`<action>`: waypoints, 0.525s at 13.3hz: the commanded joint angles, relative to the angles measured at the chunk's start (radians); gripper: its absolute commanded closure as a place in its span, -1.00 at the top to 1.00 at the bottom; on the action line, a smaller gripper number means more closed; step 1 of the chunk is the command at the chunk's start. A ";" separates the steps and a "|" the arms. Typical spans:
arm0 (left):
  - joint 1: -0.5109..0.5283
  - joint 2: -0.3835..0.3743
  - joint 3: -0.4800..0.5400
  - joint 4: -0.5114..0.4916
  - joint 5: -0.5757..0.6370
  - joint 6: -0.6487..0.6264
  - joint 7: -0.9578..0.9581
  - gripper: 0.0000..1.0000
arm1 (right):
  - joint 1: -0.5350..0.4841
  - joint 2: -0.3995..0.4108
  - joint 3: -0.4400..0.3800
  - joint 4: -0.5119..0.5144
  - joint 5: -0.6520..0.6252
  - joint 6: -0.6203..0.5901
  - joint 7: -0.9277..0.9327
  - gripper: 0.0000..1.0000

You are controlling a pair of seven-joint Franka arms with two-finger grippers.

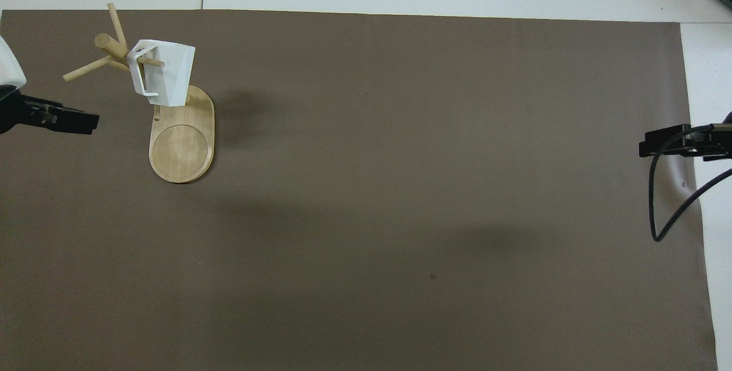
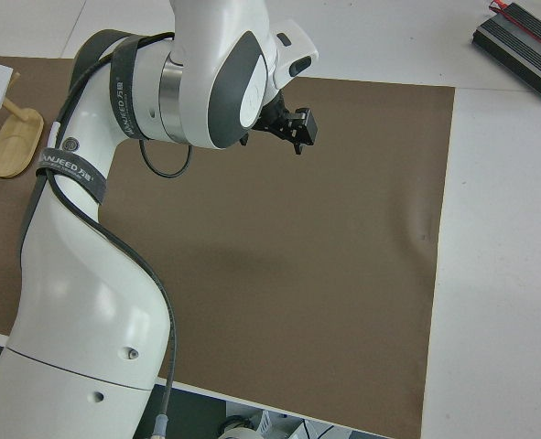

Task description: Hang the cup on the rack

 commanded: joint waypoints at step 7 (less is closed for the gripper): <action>-0.044 0.038 0.013 0.126 0.045 -0.198 -0.150 1.00 | -0.002 -0.021 -0.003 -0.017 0.017 -0.008 0.009 1.00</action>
